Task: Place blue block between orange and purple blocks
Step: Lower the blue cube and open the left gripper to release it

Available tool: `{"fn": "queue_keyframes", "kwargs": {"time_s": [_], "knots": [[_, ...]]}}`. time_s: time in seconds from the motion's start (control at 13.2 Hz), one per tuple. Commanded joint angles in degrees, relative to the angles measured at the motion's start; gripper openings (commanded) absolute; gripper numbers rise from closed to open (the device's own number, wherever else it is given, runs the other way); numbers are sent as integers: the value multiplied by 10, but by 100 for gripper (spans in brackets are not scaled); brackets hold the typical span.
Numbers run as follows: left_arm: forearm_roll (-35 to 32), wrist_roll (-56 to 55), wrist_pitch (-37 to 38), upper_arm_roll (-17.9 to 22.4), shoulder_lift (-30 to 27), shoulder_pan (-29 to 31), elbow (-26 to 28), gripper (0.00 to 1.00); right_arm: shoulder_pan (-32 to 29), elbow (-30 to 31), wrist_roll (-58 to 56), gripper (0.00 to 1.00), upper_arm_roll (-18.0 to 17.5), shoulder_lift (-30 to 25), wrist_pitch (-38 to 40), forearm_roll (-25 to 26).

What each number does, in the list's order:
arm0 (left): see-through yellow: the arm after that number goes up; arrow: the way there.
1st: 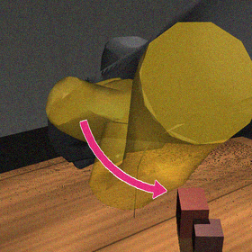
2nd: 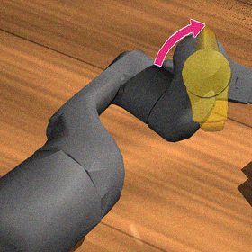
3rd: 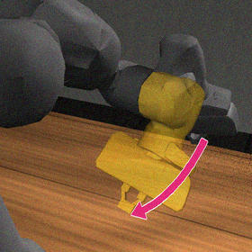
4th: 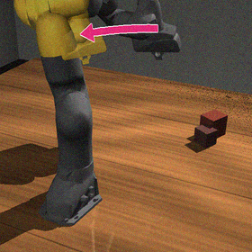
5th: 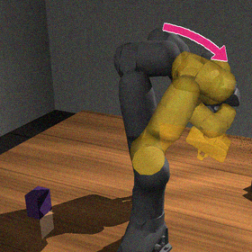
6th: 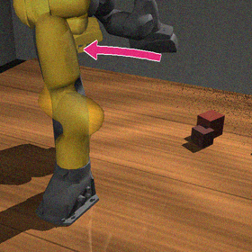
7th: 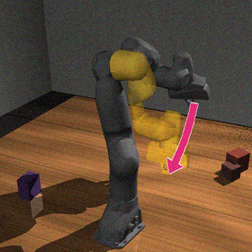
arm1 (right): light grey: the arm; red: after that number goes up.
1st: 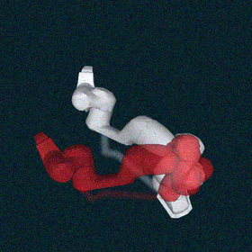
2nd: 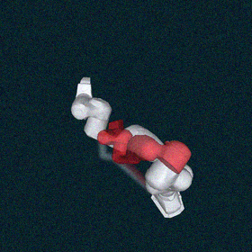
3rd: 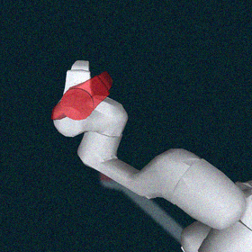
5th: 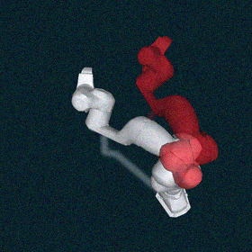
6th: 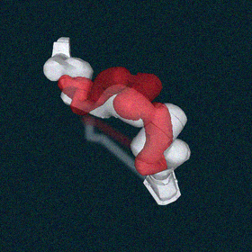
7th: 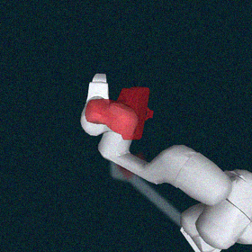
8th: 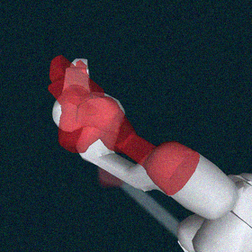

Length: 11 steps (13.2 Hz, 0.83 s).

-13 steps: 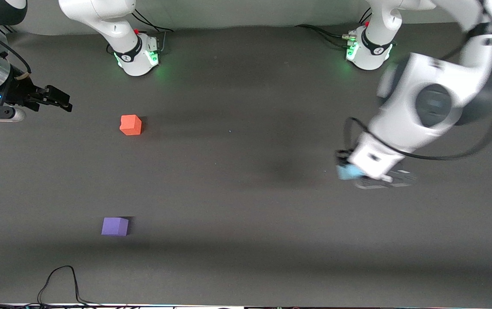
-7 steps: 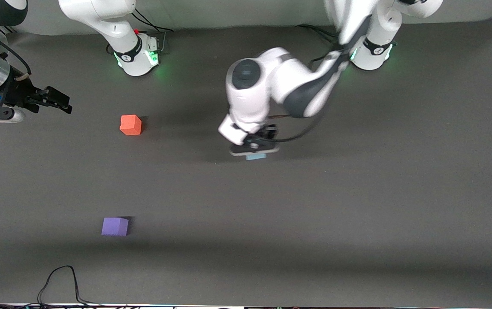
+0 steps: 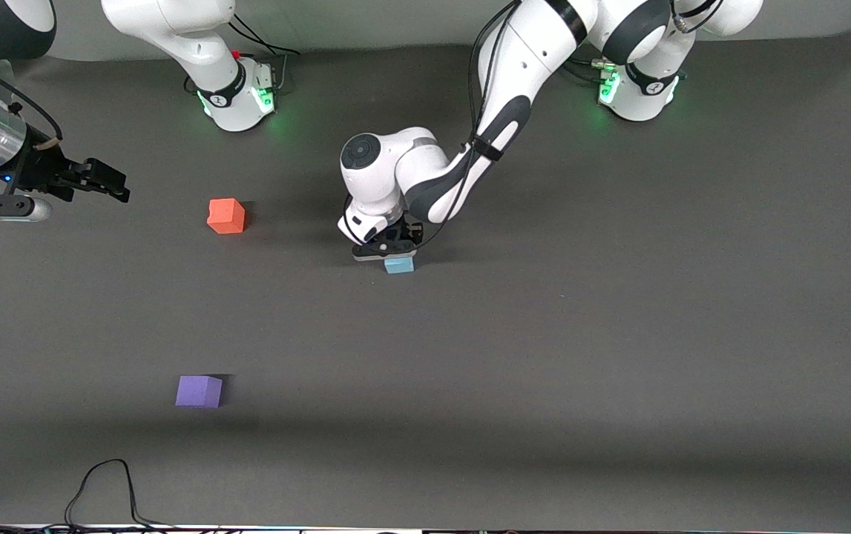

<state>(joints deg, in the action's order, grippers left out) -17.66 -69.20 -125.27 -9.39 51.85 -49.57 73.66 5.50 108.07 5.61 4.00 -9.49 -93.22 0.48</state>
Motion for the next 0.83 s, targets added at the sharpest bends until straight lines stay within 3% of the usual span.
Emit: {"fn": "queue_keyframes", "kwargs": {"time_s": [0.0,0.46,0.76], "knots": [[-12,-3,-3,6,5,2,-16,100,2,3,-3,100,1,-1,-6,-3],[1,10,46,-1,-53,46,-16,100,5,-1,1,100,-21,3,-6,-6],[146,209,122,-23,-166,210,18,100,5,-44,2,100,-82,54,-6,-8]]}}
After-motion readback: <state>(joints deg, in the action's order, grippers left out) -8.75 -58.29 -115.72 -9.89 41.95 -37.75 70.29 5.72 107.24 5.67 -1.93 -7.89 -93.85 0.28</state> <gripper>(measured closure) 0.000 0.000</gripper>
